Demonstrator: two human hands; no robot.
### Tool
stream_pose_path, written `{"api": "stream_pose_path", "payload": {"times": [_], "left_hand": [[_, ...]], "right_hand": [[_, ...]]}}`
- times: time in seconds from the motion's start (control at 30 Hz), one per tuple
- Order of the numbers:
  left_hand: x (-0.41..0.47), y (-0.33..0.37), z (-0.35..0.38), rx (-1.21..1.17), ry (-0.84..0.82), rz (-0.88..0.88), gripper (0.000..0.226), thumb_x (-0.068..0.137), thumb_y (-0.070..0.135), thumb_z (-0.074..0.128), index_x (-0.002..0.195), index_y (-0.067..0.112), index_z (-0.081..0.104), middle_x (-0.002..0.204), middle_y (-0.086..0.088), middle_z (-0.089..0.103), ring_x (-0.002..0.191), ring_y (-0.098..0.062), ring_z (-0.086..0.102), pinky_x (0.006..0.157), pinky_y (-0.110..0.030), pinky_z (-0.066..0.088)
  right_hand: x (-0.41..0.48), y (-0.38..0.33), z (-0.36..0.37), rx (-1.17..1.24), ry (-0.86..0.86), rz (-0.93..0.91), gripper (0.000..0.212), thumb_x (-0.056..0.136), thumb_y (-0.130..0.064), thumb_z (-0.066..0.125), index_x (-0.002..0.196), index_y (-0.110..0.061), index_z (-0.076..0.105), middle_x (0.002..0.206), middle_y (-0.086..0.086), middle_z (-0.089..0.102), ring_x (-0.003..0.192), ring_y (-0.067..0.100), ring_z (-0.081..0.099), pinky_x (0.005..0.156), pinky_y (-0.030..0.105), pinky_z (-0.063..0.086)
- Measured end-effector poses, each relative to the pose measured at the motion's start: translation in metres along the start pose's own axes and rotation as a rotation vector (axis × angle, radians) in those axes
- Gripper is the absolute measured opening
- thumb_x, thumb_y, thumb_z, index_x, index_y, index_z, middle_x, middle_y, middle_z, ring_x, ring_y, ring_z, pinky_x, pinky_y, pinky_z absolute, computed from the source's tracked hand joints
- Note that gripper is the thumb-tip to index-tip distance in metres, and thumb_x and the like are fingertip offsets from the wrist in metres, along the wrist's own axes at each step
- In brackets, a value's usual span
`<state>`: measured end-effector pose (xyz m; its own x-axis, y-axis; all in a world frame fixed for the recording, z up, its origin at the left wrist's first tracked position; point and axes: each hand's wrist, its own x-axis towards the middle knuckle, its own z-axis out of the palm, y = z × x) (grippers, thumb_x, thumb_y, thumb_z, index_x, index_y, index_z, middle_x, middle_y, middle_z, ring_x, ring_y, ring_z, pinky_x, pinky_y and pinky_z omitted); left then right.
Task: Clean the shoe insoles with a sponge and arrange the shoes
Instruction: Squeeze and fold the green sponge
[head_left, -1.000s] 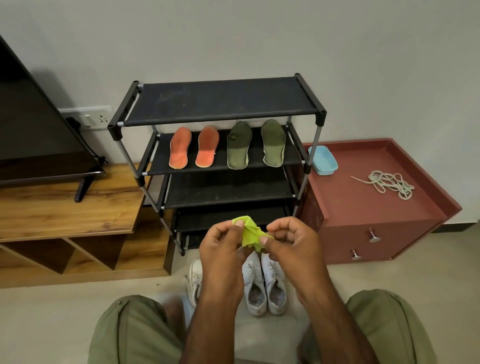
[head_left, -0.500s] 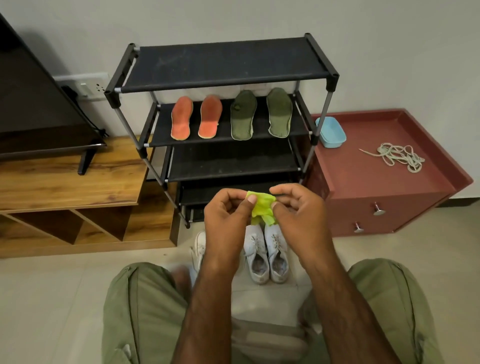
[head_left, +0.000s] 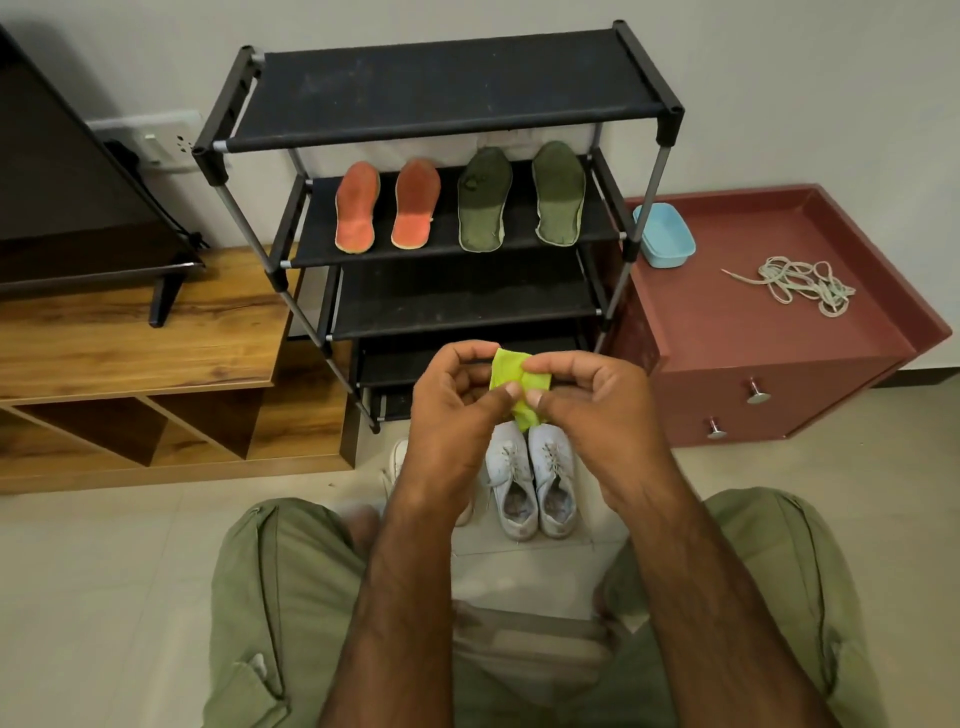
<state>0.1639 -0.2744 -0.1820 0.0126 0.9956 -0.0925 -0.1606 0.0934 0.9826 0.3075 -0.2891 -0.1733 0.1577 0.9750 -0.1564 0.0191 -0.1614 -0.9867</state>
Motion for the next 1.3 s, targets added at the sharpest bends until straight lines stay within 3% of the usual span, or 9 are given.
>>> {"api": "stream_pose_path", "payload": {"times": [0.27,0.43,0.5,0.57,0.77,0.93,1.07,1.17,1.3], "left_hand": [[0.002,-0.001,-0.004,-0.353,0.028,-0.114,0.040,0.087,-0.015,0.065,0.120,0.006,0.062,0.098,-0.012,0.072,0.089,-0.024,0.071,0.071,-0.034,0.060],[0.003,-0.003,-0.003,0.413,0.182,0.237,0.034,0.085,-0.007,0.072,0.107,0.018,0.065,0.107,-0.008,0.062,0.082,-0.008,0.063,0.070,-0.019,0.053],[0.005,-0.002,-0.002,0.500,0.042,0.322,0.032,0.084,-0.005,0.074,0.105,0.019,0.068,0.103,-0.004,0.063,0.085,-0.011,0.062,0.072,-0.021,0.053],[0.005,-0.003,0.000,0.548,-0.142,0.290,0.038,0.083,-0.003,0.077,0.112,0.019,0.068,0.106,0.001,0.065,0.092,-0.012,0.064,0.077,-0.026,0.057],[-0.002,-0.005,0.008,0.256,-0.153,0.160,0.022,0.090,0.002,0.075,0.111,0.006,0.072,0.095,-0.007,0.076,0.085,-0.020,0.073,0.077,-0.030,0.060],[-0.003,-0.005,0.009,0.159,-0.079,0.101,0.011,0.098,0.009,0.067,0.106,0.004,0.073,0.097,-0.013,0.073,0.085,-0.018,0.069,0.076,-0.028,0.057],[-0.003,-0.002,0.011,0.136,-0.066,0.098,0.008,0.101,0.008,0.059,0.101,0.004,0.066,0.093,-0.011,0.070,0.085,-0.024,0.066,0.076,-0.037,0.057],[-0.003,-0.001,0.009,0.080,-0.021,0.065,0.010,0.104,0.007,0.054,0.101,0.004,0.062,0.082,-0.003,0.068,0.079,-0.019,0.065,0.073,-0.038,0.057],[-0.005,-0.002,0.009,0.094,-0.046,0.048,0.010,0.102,0.009,0.059,0.106,0.001,0.065,0.088,-0.014,0.073,0.081,-0.023,0.071,0.076,-0.036,0.061]], "right_hand": [[0.000,-0.006,-0.011,0.064,-0.087,-0.023,0.046,0.091,0.017,0.059,0.109,-0.021,0.077,0.108,0.004,0.078,0.091,0.021,0.077,0.070,0.029,0.060],[0.004,-0.002,-0.011,-0.169,-0.004,-0.049,0.064,0.086,0.014,0.053,0.113,-0.040,0.075,0.098,-0.004,0.078,0.088,0.037,0.075,0.078,0.059,0.061],[0.004,-0.004,-0.011,-0.217,-0.002,-0.081,0.068,0.085,0.010,0.050,0.117,-0.045,0.072,0.104,-0.006,0.077,0.090,0.038,0.074,0.077,0.062,0.060],[0.004,-0.007,-0.011,-0.167,-0.014,-0.106,0.066,0.089,0.012,0.056,0.127,-0.042,0.068,0.114,-0.009,0.075,0.093,0.022,0.076,0.082,0.052,0.063],[0.002,-0.012,-0.015,0.028,0.082,-0.085,0.057,0.094,-0.004,0.071,0.143,-0.027,0.055,0.106,-0.002,0.079,0.084,0.017,0.078,0.070,0.025,0.059],[0.002,-0.008,-0.019,-0.026,0.070,-0.056,0.039,0.096,-0.008,0.069,0.130,-0.026,0.064,0.102,-0.008,0.079,0.095,0.011,0.076,0.071,0.029,0.056],[0.001,-0.006,-0.019,0.223,-0.032,0.073,0.037,0.099,-0.008,0.065,0.134,-0.019,0.062,0.110,0.003,0.078,0.103,0.020,0.076,0.084,0.040,0.062],[0.000,-0.004,-0.020,0.266,-0.083,0.100,0.043,0.096,-0.004,0.069,0.136,-0.017,0.061,0.115,0.006,0.077,0.104,0.022,0.075,0.084,0.039,0.062],[0.001,0.001,-0.018,0.220,-0.018,0.092,0.037,0.093,-0.001,0.071,0.128,-0.014,0.066,0.107,0.005,0.078,0.097,0.020,0.077,0.077,0.032,0.060]]}}
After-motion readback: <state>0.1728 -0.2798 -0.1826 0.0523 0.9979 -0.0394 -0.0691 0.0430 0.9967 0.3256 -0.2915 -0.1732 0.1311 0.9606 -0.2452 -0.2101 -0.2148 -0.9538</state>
